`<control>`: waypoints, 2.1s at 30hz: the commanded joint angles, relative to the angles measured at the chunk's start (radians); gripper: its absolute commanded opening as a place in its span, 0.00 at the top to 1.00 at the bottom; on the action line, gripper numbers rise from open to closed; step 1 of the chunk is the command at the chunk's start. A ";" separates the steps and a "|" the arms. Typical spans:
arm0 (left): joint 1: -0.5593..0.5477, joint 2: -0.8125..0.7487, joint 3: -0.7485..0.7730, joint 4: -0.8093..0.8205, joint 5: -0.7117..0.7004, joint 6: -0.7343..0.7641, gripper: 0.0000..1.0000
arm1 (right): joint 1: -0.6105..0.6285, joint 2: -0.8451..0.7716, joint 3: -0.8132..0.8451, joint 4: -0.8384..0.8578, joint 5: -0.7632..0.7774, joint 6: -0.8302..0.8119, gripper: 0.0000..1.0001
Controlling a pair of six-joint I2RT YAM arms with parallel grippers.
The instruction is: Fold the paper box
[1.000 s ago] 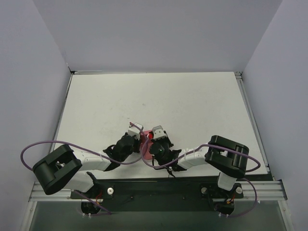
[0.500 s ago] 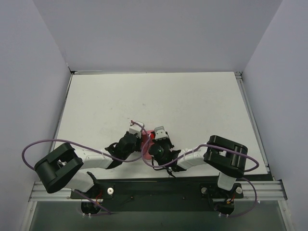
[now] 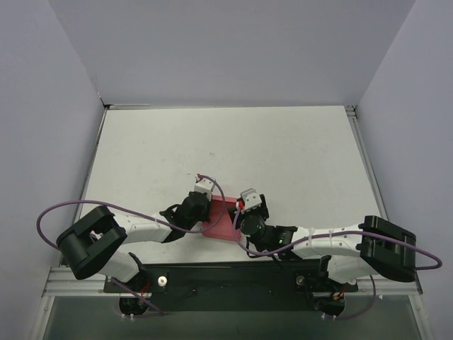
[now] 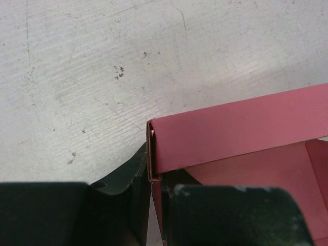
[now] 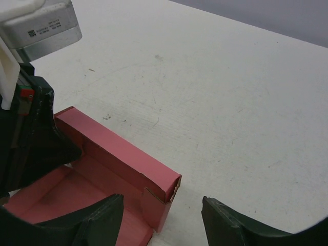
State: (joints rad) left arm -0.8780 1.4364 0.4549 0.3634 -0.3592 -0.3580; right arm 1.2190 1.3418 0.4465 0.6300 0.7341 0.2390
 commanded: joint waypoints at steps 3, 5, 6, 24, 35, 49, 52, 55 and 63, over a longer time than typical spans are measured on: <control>-0.003 -0.010 0.034 -0.014 -0.004 -0.010 0.81 | -0.001 -0.098 -0.008 -0.199 -0.019 0.098 0.38; -0.001 -0.014 0.034 -0.012 0.000 -0.007 0.81 | -0.021 -0.086 -0.018 -0.179 -0.038 0.103 0.40; -0.001 -0.017 0.033 -0.012 0.003 -0.006 0.81 | -0.041 -0.082 -0.026 -0.170 -0.111 0.106 0.42; 0.001 -0.057 0.027 -0.053 0.028 0.024 0.81 | -0.200 -0.121 -0.183 0.203 -0.492 -0.098 0.53; 0.001 -0.071 0.015 -0.047 0.039 0.043 0.81 | -0.205 0.011 -0.137 0.313 -0.484 -0.133 0.68; -0.003 -0.083 0.002 -0.020 0.074 0.073 0.81 | -0.222 0.143 -0.074 0.434 -0.407 -0.173 0.80; -0.006 -0.088 0.004 -0.020 0.074 0.068 0.81 | -0.225 0.163 -0.065 0.451 -0.403 -0.170 0.87; -0.009 -0.091 0.007 -0.020 0.071 0.064 0.81 | -0.225 0.181 -0.057 0.459 -0.394 -0.168 0.89; -0.045 -0.093 0.019 -0.020 0.010 0.016 0.82 | -0.223 0.206 -0.009 0.387 -0.256 -0.145 1.00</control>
State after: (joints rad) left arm -0.8875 1.3724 0.4500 0.2981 -0.3641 -0.3149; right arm 0.9894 1.5372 0.3721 0.9871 0.3962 0.0780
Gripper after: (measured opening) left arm 0.196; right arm 0.144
